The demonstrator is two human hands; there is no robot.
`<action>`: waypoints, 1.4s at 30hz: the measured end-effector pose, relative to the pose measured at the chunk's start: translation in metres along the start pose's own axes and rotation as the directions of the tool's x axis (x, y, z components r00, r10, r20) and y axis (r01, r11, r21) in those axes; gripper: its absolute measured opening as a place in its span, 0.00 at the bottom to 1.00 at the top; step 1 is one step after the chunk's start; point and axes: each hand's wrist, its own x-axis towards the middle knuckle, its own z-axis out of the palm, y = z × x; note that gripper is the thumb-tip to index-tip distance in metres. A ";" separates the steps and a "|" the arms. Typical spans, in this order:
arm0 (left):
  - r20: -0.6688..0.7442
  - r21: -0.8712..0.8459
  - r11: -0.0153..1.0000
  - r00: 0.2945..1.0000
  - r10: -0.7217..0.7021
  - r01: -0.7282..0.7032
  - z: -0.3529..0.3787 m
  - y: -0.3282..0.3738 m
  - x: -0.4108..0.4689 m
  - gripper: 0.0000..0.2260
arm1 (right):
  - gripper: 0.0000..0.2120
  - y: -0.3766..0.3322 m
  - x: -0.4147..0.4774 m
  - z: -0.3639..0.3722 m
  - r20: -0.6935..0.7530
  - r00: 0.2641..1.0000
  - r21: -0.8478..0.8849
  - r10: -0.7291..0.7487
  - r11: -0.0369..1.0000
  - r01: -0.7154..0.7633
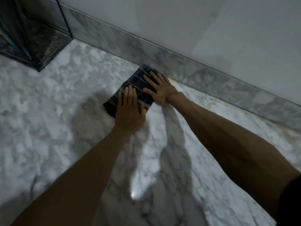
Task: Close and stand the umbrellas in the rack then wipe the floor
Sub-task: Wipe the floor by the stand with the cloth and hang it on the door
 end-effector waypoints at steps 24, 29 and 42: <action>0.122 -0.088 0.986 0.981 0.154 -0.144 0.053 0.346 -0.074 0.31 | 0.32 0.277 -0.265 0.062 -0.052 0.981 0.131 0.189 0.975 -0.181; 0.141 -0.136 0.959 0.954 0.265 -0.247 0.070 0.438 -0.085 0.30 | 0.32 0.353 -0.340 0.077 -0.044 0.952 0.132 0.302 0.947 -0.294; 0.256 -0.248 0.842 0.806 0.534 -0.479 0.104 0.608 -0.084 0.33 | 0.32 0.492 -0.474 0.116 -0.037 0.822 0.254 0.568 0.801 -0.542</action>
